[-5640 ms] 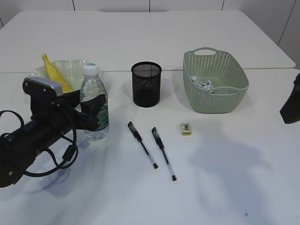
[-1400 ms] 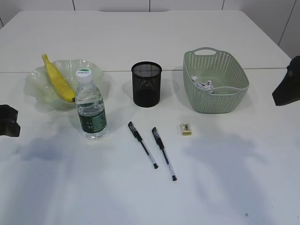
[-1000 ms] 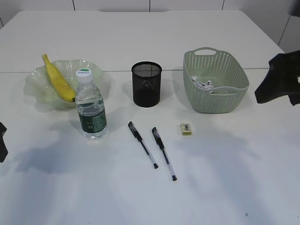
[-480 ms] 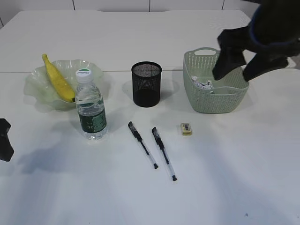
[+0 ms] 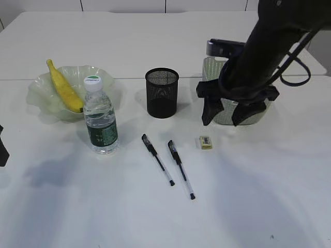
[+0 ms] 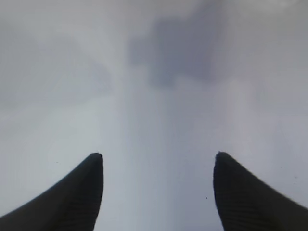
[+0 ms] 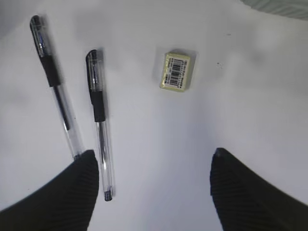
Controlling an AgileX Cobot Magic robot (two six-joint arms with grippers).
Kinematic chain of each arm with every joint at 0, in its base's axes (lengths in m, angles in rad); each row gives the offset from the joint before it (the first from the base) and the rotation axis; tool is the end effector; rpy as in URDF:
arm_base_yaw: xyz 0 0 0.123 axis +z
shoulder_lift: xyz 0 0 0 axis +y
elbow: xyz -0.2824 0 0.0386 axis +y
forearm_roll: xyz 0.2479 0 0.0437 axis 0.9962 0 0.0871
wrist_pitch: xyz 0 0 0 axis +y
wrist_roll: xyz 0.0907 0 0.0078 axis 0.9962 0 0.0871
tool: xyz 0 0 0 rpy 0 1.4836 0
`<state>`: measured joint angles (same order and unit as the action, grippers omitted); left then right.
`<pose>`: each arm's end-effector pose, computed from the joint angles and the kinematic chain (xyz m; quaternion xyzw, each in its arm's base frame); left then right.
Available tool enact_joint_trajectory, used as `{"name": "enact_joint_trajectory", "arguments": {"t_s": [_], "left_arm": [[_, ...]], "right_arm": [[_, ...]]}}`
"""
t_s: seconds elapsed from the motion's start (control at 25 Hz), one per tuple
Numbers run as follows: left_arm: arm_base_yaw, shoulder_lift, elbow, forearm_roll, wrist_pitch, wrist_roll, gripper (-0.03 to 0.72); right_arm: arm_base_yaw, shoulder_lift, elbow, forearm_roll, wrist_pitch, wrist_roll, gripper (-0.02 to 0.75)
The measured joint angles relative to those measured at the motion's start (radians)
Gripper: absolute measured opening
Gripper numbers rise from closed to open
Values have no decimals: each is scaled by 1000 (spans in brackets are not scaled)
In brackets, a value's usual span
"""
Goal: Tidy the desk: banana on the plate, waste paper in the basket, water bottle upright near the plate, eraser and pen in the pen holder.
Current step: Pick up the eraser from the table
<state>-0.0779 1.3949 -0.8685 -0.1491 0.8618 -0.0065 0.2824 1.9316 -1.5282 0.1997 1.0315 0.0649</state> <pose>0.2478 -0.0297 0.2339 -0.0052 0.9890 -0.0681 0.1314 0.3812 0.1268 0.2291 -0.0662 0.9875 0.1085 0.0934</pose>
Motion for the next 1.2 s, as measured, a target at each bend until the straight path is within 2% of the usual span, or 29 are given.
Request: {"name": "enact_joint_trajectory", "arguments": {"t_s": [0.52, 1.2], "left_arm": [[0, -4, 0, 0, 0, 0, 503], [0, -4, 0, 2, -11, 0, 501]], "right_arm": [[0, 217, -170, -30, -12, 120, 536], [32, 345, -247, -113, -15, 182, 536]]}}
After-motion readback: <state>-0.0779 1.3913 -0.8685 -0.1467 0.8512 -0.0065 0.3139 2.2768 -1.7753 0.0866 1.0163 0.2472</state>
